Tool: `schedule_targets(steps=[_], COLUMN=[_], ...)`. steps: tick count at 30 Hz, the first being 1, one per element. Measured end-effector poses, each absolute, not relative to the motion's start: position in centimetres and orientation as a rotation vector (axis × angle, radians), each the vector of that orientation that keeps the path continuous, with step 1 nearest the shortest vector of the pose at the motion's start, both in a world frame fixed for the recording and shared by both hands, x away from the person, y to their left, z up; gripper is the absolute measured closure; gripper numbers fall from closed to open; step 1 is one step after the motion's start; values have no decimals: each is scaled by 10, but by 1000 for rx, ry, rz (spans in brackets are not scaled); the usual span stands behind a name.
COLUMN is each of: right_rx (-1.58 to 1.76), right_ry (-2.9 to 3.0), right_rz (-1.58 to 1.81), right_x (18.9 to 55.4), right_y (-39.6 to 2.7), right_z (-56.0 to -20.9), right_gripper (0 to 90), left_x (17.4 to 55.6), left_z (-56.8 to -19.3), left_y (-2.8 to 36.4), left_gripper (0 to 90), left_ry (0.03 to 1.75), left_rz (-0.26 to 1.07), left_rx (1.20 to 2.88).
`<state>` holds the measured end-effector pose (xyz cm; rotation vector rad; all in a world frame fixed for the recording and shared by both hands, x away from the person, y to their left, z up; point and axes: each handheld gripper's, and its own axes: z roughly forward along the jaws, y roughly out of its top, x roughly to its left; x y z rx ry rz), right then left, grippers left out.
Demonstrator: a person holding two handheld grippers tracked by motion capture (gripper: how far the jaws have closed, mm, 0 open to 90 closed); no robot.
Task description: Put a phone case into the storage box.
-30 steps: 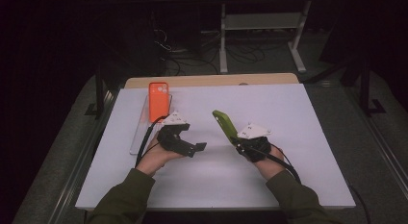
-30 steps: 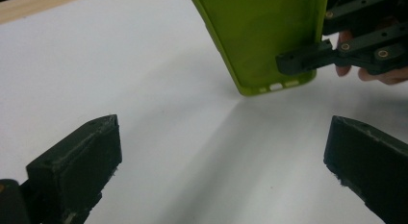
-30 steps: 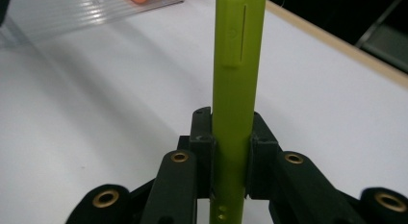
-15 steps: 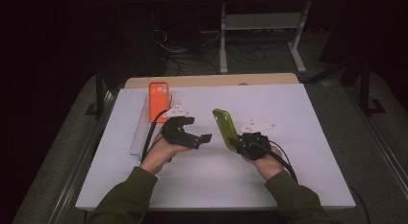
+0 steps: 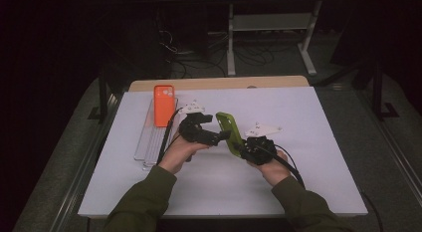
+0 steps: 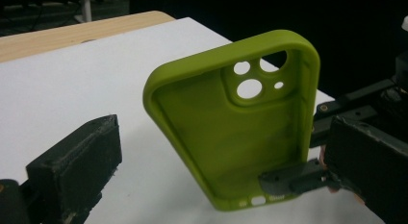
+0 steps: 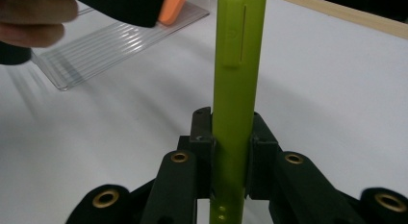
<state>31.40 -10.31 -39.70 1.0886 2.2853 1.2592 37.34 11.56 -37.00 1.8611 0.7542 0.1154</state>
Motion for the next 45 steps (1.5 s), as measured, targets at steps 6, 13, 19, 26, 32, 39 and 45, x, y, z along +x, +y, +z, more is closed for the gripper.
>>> schedule_targets(steps=[6,13,19,26,32,39,45], right_rx=[1092,1081,1072,1070,1059,1072,1061], right_ry=[2284,2282,2285,2292,2296,2307,2311], right_rz=[1266,1268,1272,1263,1254,1239,1226], right_x=[313,313,313,313,314,313,314], right_y=[-103,-103,-102,-100,-100,-98,-98], right_z=[-396,-396,-396,-397,-398,-400,-401], right_gripper=[762,762,762,762,762,761,761], left_x=[376,378,379,379,378,378,379], left_z=[-371,-372,-372,-372,-373,-373,-374], left_y=[108,104,100,95,93,94,95], left_gripper=[0,0,0,0,0,45,95], left_ry=[742,731,727,727,738,760,773], left_rz=[105,97,96,86,108,127,124], left_rx=[1844,1838,1837,1827,1821,1823,1812])
